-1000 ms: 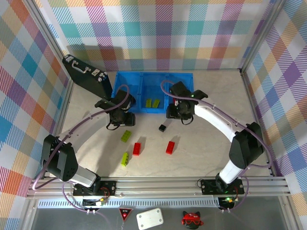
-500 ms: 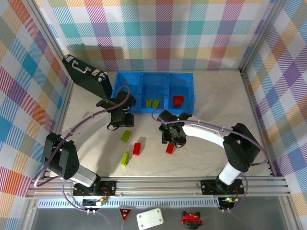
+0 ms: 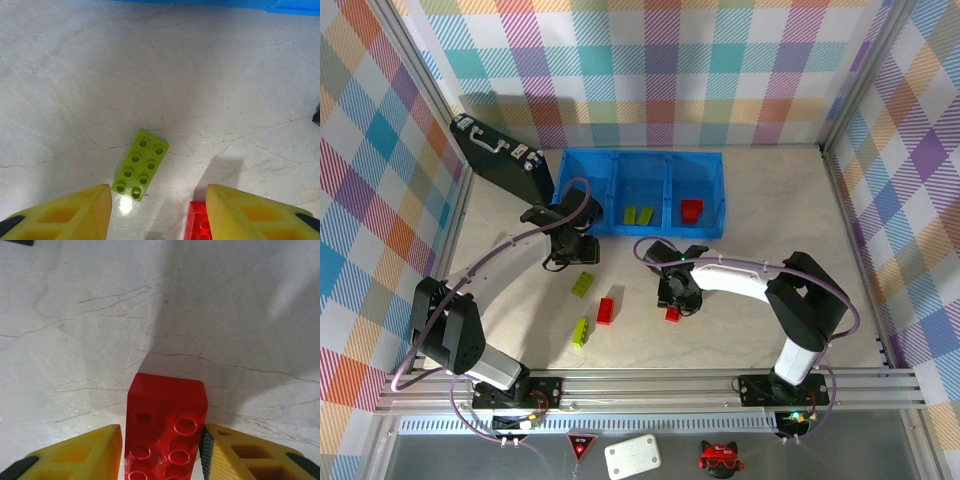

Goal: Sort the legos into containers by color
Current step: Pick up the lego from the center of the table.

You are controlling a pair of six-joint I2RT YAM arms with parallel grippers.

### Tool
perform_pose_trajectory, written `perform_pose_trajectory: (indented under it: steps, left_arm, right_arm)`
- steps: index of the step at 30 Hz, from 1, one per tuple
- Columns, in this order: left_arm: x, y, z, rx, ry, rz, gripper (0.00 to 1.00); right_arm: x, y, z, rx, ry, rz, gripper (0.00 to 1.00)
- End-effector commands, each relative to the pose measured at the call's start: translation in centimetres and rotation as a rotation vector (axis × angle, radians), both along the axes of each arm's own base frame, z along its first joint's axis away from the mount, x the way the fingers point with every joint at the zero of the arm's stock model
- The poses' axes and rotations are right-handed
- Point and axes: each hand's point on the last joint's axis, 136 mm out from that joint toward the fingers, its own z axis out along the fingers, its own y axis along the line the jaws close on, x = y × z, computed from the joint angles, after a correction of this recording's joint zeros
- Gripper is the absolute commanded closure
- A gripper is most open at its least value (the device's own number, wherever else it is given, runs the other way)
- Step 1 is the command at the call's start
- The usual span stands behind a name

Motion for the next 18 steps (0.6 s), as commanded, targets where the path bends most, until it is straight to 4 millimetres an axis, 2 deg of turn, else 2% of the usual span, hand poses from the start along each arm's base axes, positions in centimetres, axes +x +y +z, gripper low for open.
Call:
perform_pose_trajectory:
  steps: [1, 5, 9, 12, 18]
  left_arm:
    - [0.2, 0.3, 1.2, -0.028, -0.019, 0.005, 0.47]
    - [0.3, 0.4, 1.2, -0.048, -0.015, -0.003, 0.47]
    - [0.4, 0.1, 1.6, -0.082, -0.021, -0.012, 0.48]
    - [0.1, -0.6, 1.6, -0.127, -0.013, -0.017, 0.49]
    - [-0.4, -0.7, 1.9, -0.144, -0.011, -0.021, 0.48]
  right_arm:
    - [-0.5, -0.2, -0.5, -0.023, 0.023, -0.008, 0.58]
    - [-0.8, -0.4, -0.5, -0.042, 0.031, -0.013, 0.63]
    - [-0.8, -0.8, 0.2, -0.055, 0.021, -0.019, 0.65]
    - [-0.3, -1.0, 1.7, -0.067, -0.012, 0.002, 0.66]
    - [2.5, -1.7, 5.2, -0.072, -0.075, 0.021, 0.66]
